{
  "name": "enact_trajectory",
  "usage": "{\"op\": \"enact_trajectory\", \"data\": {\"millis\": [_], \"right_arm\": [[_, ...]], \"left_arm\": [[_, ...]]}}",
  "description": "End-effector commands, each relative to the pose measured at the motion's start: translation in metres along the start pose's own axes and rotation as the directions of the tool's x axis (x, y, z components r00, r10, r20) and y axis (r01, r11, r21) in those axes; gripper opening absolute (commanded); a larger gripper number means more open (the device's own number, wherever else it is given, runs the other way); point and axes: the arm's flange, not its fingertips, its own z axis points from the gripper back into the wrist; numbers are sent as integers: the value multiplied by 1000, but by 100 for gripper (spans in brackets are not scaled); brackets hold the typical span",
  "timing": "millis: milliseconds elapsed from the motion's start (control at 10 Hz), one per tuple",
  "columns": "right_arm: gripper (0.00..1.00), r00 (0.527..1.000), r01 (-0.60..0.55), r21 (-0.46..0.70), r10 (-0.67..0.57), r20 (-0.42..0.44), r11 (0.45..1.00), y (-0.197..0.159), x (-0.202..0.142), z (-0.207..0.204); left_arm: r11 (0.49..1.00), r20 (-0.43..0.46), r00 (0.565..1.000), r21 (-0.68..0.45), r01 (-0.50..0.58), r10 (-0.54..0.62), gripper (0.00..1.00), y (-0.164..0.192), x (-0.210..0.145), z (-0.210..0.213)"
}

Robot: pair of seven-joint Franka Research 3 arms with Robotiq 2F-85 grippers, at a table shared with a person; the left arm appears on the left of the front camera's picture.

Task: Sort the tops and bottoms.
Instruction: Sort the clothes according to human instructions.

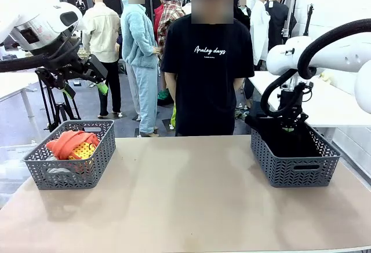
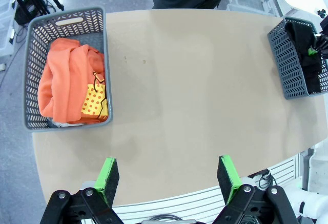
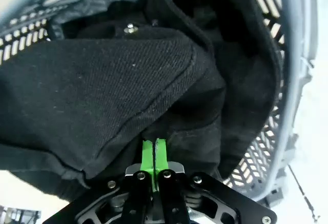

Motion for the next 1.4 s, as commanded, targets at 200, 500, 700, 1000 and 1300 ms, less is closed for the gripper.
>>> {"op": "enact_trajectory", "data": {"millis": [200,500,700,1000,1300], "right_arm": [[17,998,28,47,-30,47,999,-2,-16,14],[74,998,6,40,-9,67,999,-2,-22,29],[100,996,-3,42,-1,89,999,-4,-25,40],[100,995,-4,42,0,96,999,-7,-30,55],[100,997,-10,49,6,71,999,-7,-32,61]], "left_arm": [[1000,0,1000,-7,3,-3,100,3,0,1],[1000,0,1000,-7,3,-3,100,3,0,1],[1000,0,1000,-7,3,-3,100,3,0,1],[1000,0,1000,-7,3,-3,100,3,0,1],[1000,0,1000,-7,3,-3,100,3,0,1]]}}
